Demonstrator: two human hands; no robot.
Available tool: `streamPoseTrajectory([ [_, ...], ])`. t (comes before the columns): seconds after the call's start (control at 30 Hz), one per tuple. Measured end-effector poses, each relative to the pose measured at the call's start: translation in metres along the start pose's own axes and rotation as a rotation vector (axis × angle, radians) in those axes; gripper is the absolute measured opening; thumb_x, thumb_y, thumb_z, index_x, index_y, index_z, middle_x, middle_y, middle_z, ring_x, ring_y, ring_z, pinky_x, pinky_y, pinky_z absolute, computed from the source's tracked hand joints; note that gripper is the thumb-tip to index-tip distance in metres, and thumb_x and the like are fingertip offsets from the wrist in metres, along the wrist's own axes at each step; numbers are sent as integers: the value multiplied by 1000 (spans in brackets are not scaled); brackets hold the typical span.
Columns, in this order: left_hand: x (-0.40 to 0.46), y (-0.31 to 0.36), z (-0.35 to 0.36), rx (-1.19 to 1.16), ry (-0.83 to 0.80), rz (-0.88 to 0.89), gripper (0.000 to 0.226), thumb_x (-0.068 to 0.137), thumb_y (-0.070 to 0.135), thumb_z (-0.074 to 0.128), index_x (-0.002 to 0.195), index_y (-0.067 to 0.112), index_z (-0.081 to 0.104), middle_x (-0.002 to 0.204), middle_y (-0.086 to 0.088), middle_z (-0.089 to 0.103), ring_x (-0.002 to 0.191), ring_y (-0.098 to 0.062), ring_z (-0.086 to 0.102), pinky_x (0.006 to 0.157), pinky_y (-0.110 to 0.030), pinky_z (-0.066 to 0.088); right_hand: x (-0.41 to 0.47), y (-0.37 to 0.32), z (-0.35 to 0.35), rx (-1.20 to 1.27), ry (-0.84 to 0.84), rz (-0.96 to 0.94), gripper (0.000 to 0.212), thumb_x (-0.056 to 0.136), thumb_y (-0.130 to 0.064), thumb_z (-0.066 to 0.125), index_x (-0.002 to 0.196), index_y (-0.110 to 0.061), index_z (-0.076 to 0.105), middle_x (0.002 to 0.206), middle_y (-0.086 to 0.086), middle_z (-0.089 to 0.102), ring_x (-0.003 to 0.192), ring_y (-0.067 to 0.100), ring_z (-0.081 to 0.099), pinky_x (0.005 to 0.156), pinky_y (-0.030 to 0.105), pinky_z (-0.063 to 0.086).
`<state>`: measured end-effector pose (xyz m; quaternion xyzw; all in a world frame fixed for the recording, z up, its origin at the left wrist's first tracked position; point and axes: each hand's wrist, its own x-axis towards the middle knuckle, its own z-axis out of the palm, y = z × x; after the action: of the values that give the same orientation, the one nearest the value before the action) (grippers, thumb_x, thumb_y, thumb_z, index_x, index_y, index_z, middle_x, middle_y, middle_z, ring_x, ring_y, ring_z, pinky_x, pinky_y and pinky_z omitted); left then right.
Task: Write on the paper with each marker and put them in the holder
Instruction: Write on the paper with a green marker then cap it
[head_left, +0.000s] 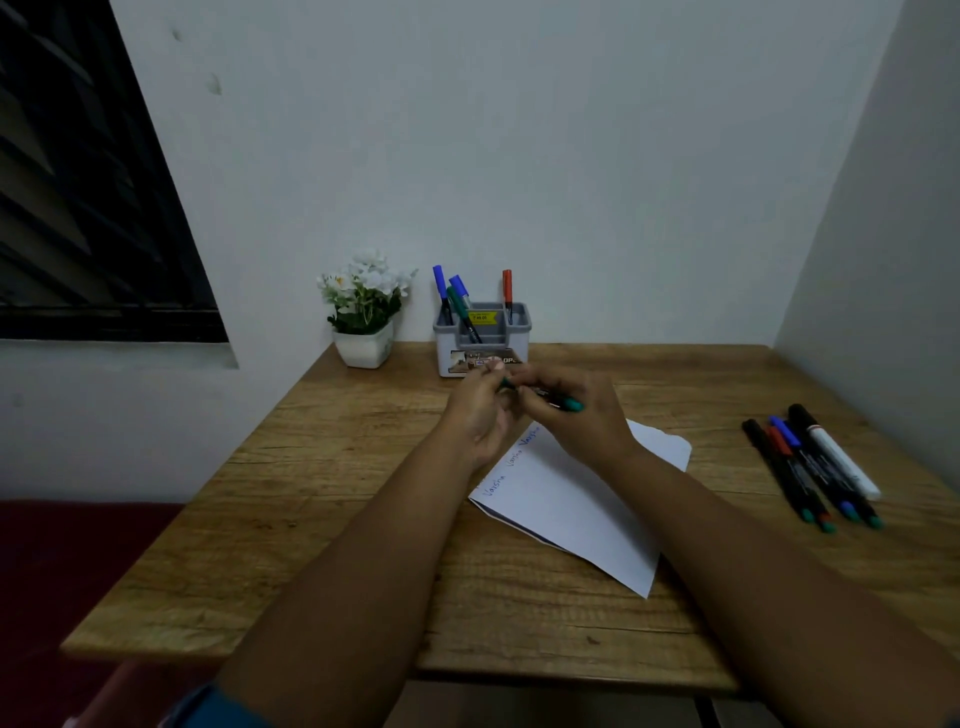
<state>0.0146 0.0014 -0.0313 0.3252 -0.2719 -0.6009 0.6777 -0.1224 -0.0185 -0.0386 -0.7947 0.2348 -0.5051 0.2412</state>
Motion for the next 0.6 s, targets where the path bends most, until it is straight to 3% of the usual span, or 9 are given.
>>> streamPoseTrajectory([
  [0.13,0,1,2,18,-2,13,23,103,14,37,122,5,47,109,-16,63,91,-22,65,81,-35,55,1,0,3,65,18,2,26,89,-1,66,111,-12,74,98,5,76,91,16,72,81,30,58],
  [0.27,-4,17,3,37,-91,55,12,103,12,36,104,8,47,100,-10,64,86,-19,65,72,-30,55,6,-6,6,154,29,-24,26,89,1,66,114,-5,72,111,8,73,104,16,69,90,28,55],
  [0.37,-3,34,1,72,-68,190,11,103,9,38,97,11,47,94,-9,63,80,-17,66,64,-27,56,10,-16,2,300,-55,117,29,87,-13,71,116,-11,71,113,9,71,108,21,67,93,34,55],
  [0.43,-1,42,-7,43,20,284,9,102,8,39,100,13,46,88,-8,62,75,-16,68,67,-32,56,10,-21,-7,504,-130,274,31,85,-31,68,112,-18,72,113,10,70,105,20,66,90,35,54],
  [0.5,0,47,-13,73,65,341,8,102,9,40,106,15,43,89,-7,63,72,-15,69,66,-32,55,12,-24,-15,662,-158,407,34,87,-35,62,113,-13,70,112,11,71,100,20,68,88,30,56],
  [0.53,-1,47,-13,122,64,366,9,101,10,42,109,15,42,92,-7,65,74,-15,69,63,-31,55,15,-26,-16,586,-170,425,33,91,-30,61,117,-11,67,111,13,71,96,19,69,86,29,57],
  [0.6,-2,42,-9,257,48,420,15,100,11,45,114,13,37,103,-11,66,84,-19,68,62,-30,56,22,-27,-13,123,-217,326,28,97,-20,59,124,-15,64,103,13,72,90,18,70,85,34,59],
])
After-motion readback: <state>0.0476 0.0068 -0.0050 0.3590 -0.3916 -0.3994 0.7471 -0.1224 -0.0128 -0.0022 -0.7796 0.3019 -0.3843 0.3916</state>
